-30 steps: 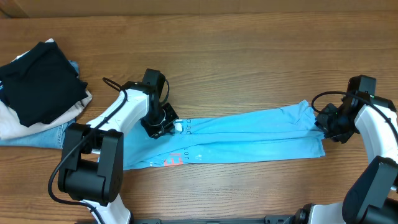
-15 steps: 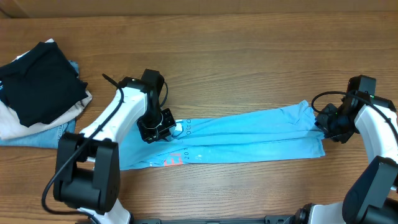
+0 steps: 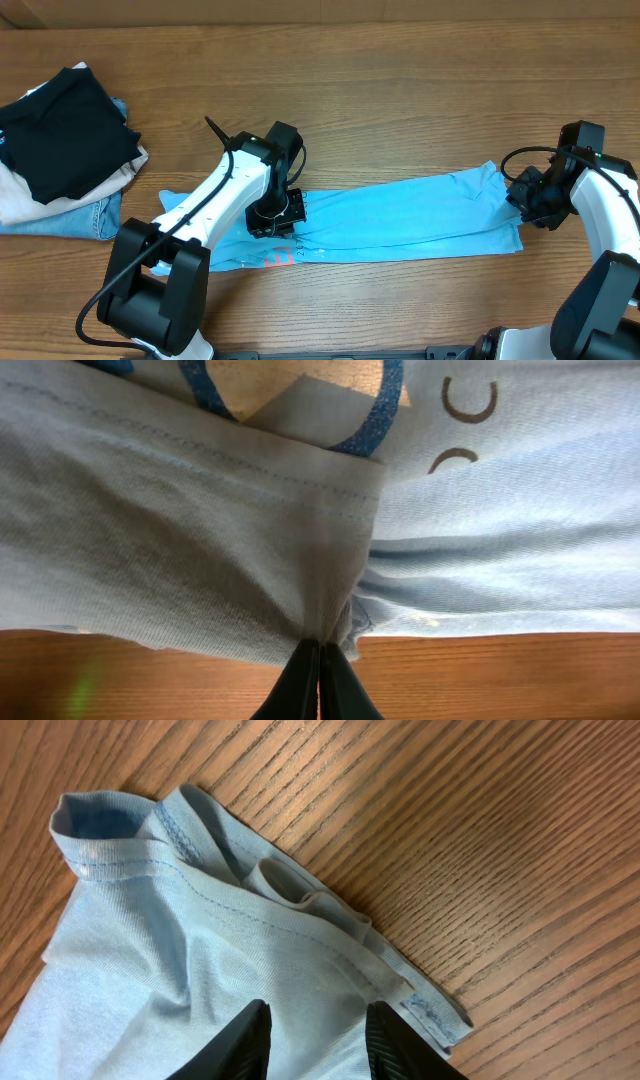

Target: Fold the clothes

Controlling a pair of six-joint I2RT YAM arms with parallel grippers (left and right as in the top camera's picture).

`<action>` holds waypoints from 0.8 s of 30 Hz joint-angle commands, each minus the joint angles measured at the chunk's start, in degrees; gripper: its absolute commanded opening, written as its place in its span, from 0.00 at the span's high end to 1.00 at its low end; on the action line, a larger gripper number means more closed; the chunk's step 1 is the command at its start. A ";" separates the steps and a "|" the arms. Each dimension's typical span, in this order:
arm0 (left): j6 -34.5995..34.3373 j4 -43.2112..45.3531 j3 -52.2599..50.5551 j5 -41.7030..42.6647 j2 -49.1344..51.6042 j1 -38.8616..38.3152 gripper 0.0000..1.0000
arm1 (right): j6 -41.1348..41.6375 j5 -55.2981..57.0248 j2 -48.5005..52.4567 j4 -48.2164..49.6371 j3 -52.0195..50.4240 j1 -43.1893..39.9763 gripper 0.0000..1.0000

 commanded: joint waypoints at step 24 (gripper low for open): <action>3.91 -1.49 1.05 -11.15 -1.25 7.34 0.50 | -4.59 -0.09 -1.64 0.22 -0.02 -0.15 0.48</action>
